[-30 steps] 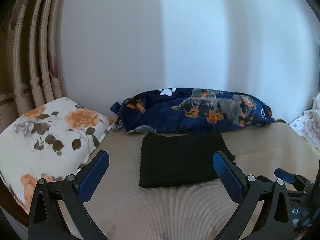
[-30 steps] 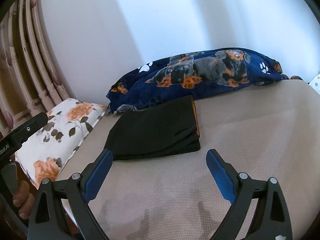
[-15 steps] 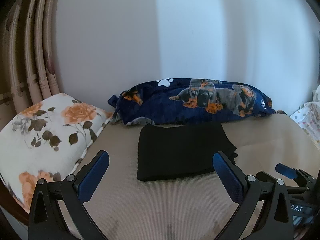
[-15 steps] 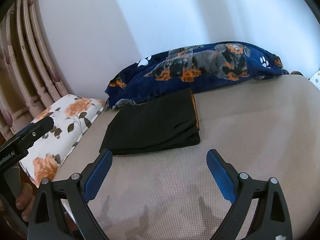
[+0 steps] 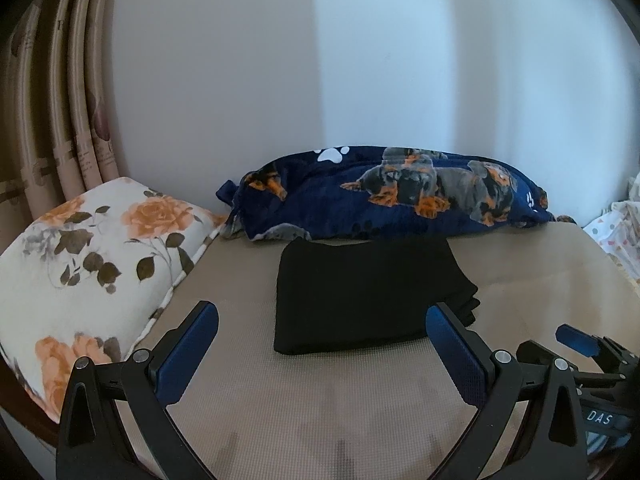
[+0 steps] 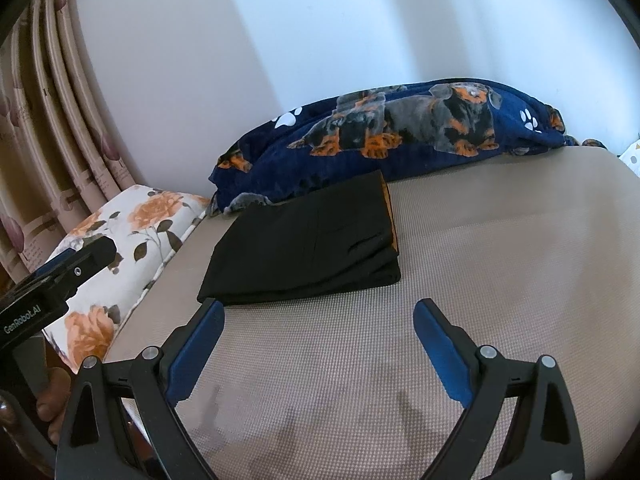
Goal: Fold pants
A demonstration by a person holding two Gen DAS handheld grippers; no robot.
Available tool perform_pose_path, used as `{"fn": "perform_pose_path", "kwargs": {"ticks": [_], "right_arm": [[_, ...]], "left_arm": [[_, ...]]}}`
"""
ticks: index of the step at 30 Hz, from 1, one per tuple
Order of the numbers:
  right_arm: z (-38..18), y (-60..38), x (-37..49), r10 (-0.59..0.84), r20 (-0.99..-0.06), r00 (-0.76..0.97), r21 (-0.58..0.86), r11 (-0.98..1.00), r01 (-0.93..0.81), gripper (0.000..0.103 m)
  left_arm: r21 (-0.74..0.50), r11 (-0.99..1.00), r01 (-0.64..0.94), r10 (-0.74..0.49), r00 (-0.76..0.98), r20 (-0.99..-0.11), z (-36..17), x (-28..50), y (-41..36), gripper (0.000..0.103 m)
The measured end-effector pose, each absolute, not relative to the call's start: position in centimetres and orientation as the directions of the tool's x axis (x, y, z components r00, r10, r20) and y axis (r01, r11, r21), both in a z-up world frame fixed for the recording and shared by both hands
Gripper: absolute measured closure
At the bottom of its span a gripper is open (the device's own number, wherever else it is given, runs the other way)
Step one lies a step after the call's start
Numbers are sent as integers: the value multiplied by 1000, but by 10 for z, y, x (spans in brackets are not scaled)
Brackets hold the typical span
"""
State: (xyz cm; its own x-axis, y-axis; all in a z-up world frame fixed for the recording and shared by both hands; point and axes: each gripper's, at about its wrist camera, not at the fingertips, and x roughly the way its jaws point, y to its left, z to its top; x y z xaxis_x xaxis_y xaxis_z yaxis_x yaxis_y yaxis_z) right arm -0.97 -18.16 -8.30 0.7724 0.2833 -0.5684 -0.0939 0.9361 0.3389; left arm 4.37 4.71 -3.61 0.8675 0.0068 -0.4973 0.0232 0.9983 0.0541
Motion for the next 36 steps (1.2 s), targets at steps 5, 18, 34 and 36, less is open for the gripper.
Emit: {"fn": "perform_pose_path", "kwargs": {"ticks": [5,18,34,36], "right_arm": [[-84,-181,-9,282,-570,772,336,937,-94,8],[-85,-181,-9,283,-571,771,335,937,-95,8],[-86,-181,-8,284,-571,770,337,937,-96,8],[-86,-181,-8,283,-573,769,336,937,-94,8]], "left_arm": [[49,998,27,2,861,-508,-39,47,48,0],[48,998,36,-5,849,-529,-43,52,48,0],[35,998,59,-30,836,-548,-48,55,46,0],[35,997,63,-33,833,-552,-50,55,45,0]]}}
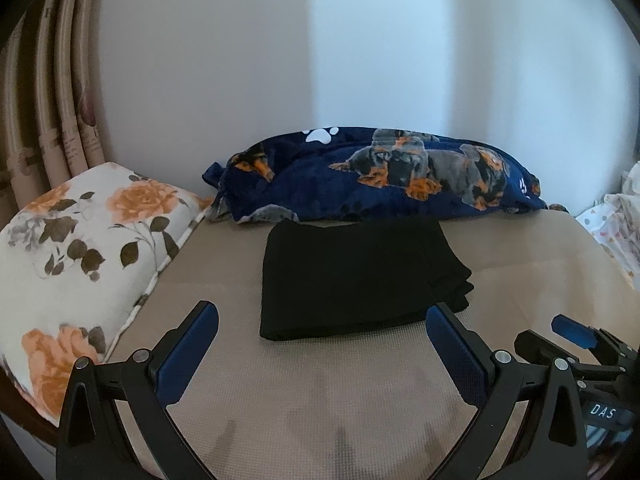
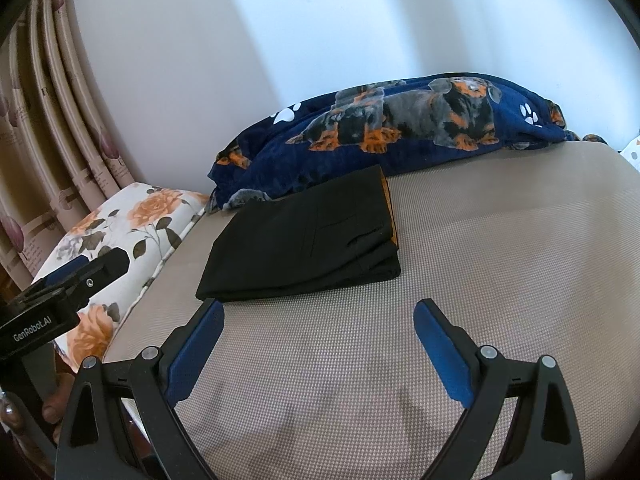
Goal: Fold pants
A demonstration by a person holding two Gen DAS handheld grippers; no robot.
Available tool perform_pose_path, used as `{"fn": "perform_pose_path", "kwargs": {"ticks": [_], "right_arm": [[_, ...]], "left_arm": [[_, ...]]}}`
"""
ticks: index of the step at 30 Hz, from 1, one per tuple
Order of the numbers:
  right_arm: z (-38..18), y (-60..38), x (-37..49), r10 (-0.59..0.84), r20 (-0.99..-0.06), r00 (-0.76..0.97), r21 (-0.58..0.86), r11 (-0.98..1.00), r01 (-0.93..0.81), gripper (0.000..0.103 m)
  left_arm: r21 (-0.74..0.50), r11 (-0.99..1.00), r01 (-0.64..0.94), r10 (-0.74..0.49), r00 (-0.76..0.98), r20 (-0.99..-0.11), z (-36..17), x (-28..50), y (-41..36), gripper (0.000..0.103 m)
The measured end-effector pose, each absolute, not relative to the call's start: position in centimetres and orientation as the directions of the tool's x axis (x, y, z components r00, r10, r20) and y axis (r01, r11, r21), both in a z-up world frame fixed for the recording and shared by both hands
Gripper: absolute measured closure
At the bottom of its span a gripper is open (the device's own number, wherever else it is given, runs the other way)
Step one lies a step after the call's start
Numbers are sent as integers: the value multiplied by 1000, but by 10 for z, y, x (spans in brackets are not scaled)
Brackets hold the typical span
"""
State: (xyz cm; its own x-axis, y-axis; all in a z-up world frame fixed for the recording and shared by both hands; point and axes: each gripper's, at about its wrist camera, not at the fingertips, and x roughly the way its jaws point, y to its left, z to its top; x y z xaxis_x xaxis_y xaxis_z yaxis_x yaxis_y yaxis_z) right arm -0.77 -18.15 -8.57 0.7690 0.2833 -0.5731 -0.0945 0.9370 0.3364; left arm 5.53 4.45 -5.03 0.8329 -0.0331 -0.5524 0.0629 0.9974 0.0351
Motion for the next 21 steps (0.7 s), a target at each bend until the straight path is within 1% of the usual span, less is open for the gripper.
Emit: {"fn": "perform_pose_path", "kwargs": {"ticks": [6,11,14,16,18,21], "right_arm": [[-96,-183,-10,287,-584,759,344,935,-90,8],[-100,-184,-7,287,-591,754,345,935,-86,8],[-100,-185,-6,290,-595,750,348,934,-85,8],[-100,-185,-5,290,-596,749,348,934,-85,8],[-101,-185,-4,292,-598,747,349,933,-85,8],[-101,-185,-4,292,-598,747,348,933,-86,8]], "left_arm": [[31,997,76,-44,808,-587,-61,60,40,0],[27,996,84,-52,808,-587,-65,58,39,0],[18,997,80,-56,823,-565,-64,57,39,0],[54,997,61,-23,844,-536,-63,54,35,0],[53,996,71,-32,847,-530,-61,52,34,0],[93,994,54,2,855,-518,-59,52,29,0]]}}
